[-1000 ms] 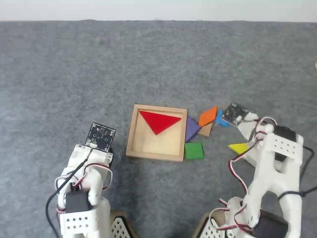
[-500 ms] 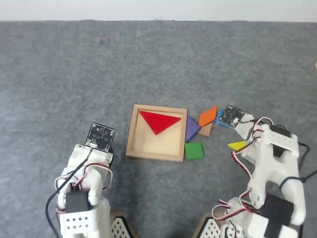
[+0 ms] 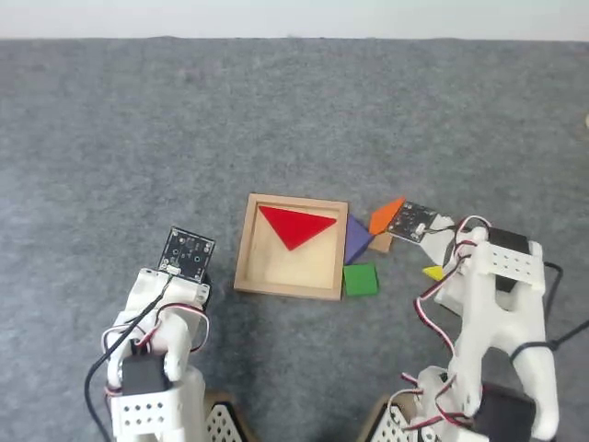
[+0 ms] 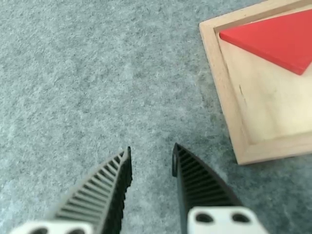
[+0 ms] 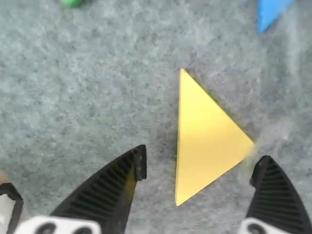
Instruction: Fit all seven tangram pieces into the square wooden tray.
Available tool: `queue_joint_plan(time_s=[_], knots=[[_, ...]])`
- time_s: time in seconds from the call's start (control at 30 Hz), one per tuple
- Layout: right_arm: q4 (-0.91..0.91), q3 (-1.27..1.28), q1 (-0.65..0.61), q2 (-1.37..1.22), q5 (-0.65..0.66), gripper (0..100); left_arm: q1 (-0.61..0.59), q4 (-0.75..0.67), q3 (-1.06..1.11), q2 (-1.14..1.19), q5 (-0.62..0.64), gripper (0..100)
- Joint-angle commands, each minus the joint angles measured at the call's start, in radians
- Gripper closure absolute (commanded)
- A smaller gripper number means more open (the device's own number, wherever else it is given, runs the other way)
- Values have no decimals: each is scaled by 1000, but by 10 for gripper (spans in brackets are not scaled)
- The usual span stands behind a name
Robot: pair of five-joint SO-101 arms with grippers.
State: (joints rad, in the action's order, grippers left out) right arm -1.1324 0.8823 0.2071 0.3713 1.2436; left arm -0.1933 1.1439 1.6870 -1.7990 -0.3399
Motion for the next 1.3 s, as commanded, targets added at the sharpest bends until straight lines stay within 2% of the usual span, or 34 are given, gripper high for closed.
queue_joint_plan(time_s=[0.0, 0.27, 0.47, 0.63, 1.27], knots=[[18, -8, -12, 21, -6, 641, -5, -8, -4, -12, -8, 866], [159, -14, 2, -143, 0, 641, -5, -8, -4, -12, -8, 866], [205, -17, 36, -173, 20, 641, -5, -8, -4, -12, -8, 866], [211, -52, 79, -174, 20, 641, -5, -8, -4, -12, -8, 866], [216, -37, 74, -248, 104, 641, -5, -8, -4, -12, -8, 866]])
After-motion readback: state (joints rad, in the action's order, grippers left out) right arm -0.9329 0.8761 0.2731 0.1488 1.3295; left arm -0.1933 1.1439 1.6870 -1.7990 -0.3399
